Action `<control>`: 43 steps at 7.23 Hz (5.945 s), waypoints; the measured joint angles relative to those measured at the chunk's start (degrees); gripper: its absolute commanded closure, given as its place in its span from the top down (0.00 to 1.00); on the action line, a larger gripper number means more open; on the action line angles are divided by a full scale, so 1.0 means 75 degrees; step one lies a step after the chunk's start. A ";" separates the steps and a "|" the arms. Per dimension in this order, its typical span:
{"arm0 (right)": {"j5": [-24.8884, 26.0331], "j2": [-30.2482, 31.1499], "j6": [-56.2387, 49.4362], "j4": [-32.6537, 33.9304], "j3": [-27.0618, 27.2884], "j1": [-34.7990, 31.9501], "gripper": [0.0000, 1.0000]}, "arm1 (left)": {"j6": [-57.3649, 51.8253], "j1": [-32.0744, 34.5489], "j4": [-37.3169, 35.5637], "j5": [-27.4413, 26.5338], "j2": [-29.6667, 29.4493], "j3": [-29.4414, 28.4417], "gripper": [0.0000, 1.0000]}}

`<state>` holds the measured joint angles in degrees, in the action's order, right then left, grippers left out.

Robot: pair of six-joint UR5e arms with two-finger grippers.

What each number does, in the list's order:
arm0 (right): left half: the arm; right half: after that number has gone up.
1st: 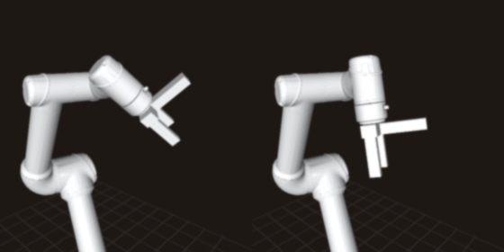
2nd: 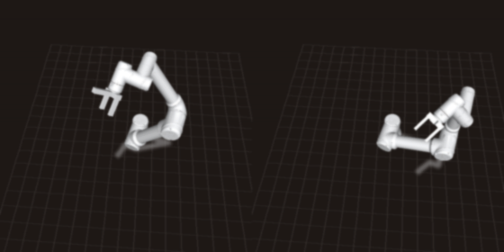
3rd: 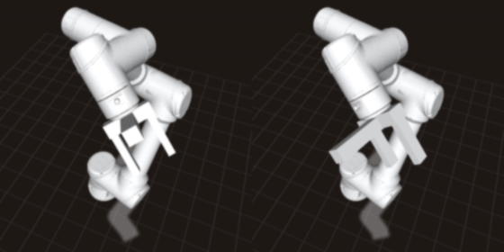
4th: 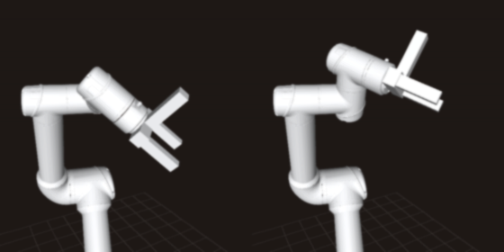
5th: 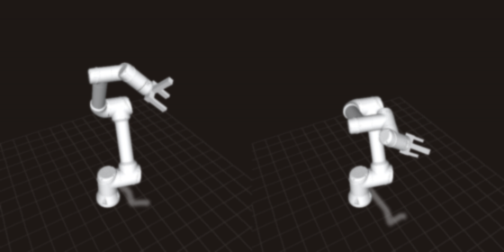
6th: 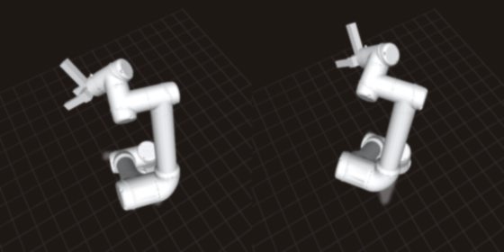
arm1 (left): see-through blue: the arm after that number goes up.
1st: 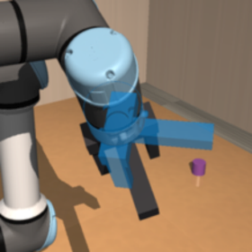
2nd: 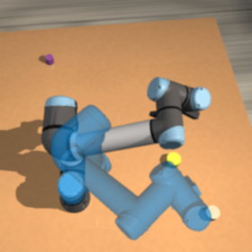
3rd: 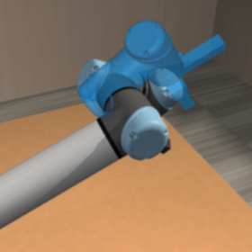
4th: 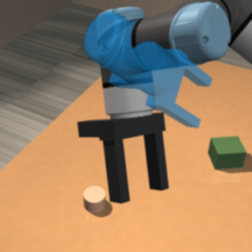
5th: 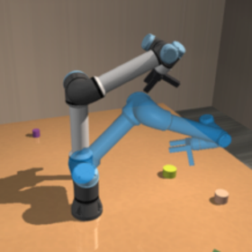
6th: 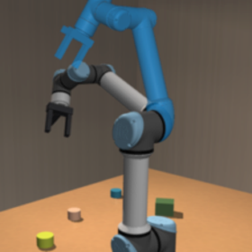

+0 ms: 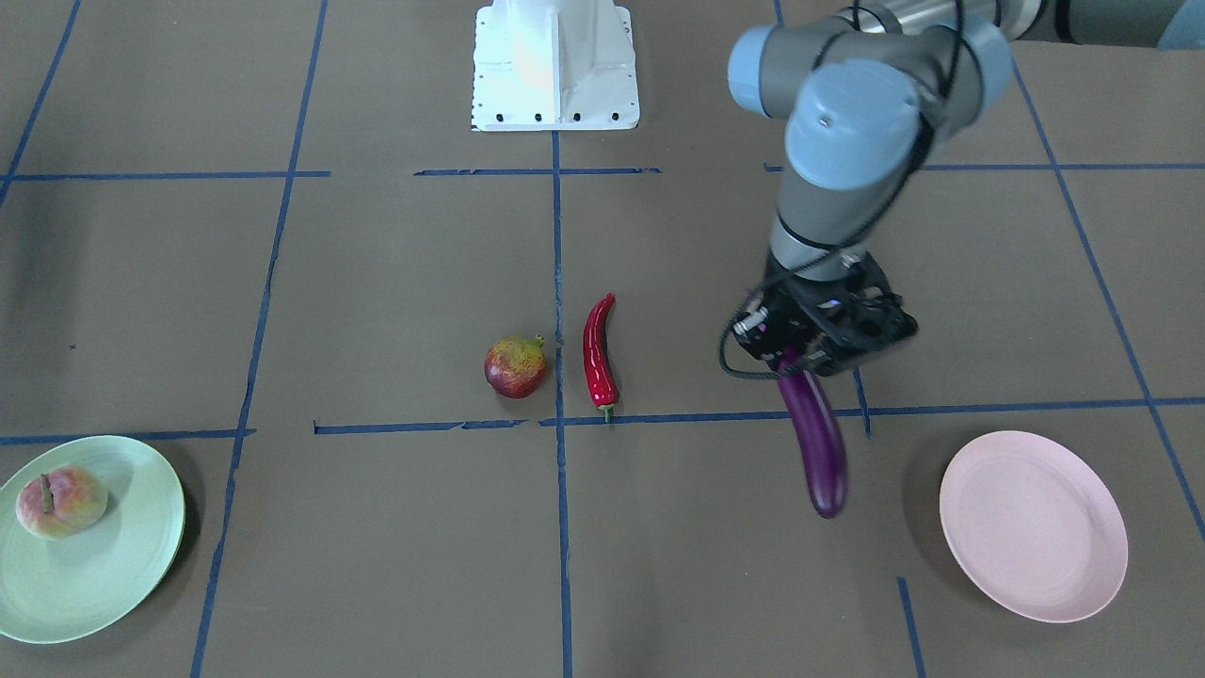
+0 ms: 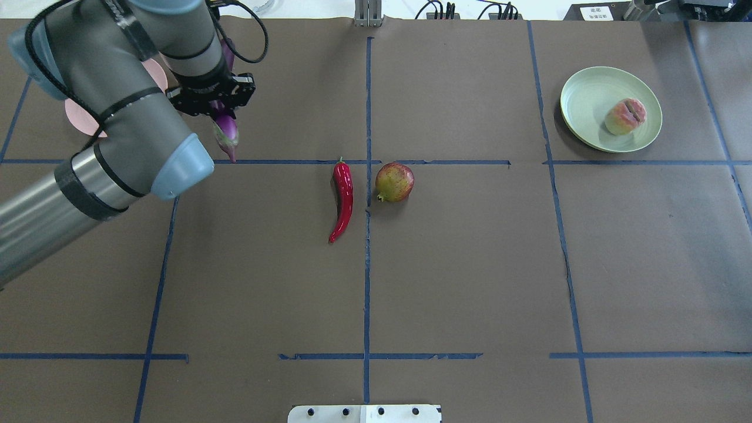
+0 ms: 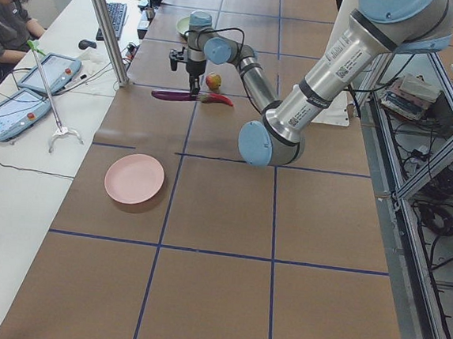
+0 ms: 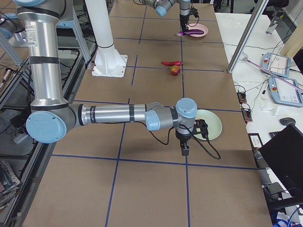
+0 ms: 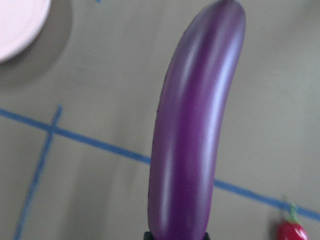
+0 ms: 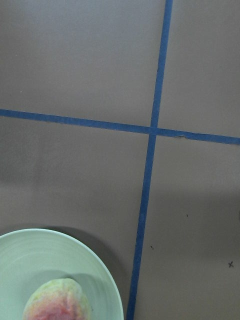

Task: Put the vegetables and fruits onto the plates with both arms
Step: 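Carry the eggplant to the pink plate and release it, then withdraw the left gripper while moving the right gripper toward the pomegranate, then lower the right gripper and grasp the pomegranate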

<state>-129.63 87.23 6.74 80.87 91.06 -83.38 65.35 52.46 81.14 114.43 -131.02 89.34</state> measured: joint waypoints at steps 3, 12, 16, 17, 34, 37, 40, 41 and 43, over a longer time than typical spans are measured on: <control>-0.0043 -0.0042 0.0021 0.0008 0.0084 0.0045 1.00 | -0.2369 0.1421 0.1996 0.0469 0.0084 -0.2836 0.00; -0.0211 -0.0056 0.0490 0.0028 0.0747 0.0273 1.00 | -0.3505 0.2006 0.5635 0.2032 0.1584 -0.4055 1.00; -0.0453 -0.1181 0.2388 -0.0029 0.1165 0.1733 1.00 | -0.5771 0.3267 0.4245 0.2747 0.1654 -0.3566 1.00; -0.0454 -0.1543 0.2899 0.0165 0.1305 0.2196 1.00 | -0.6749 0.3574 0.3281 0.2744 0.1668 -0.3122 1.00; 0.3133 -0.6683 0.7882 0.1849 -0.1913 0.6546 1.00 | -0.9584 0.4743 -0.0106 0.2675 0.3113 -0.0493 1.00; 0.3206 -0.6668 0.7921 0.1105 -0.2374 0.6567 1.00 | -0.9580 0.4736 -0.0107 0.2683 0.3113 -0.0497 1.00; 0.3210 -0.6651 0.7873 0.1030 -0.2637 0.6637 0.22 | -0.9580 0.4736 -0.0108 0.2684 0.3116 -0.0502 1.00; 0.3190 -0.6661 0.7873 0.1016 -0.2642 0.6621 0.03 | -0.9580 0.4736 -0.0107 0.2684 0.3121 -0.0505 1.00; 0.2900 -0.6661 0.7775 0.1015 -0.2498 0.6360 0.02 | -0.9580 0.4736 -0.0105 0.2684 0.3124 -0.0502 1.00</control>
<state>-107.88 37.27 65.05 88.49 72.32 -35.67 -6.50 87.98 80.35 134.56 -107.58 85.57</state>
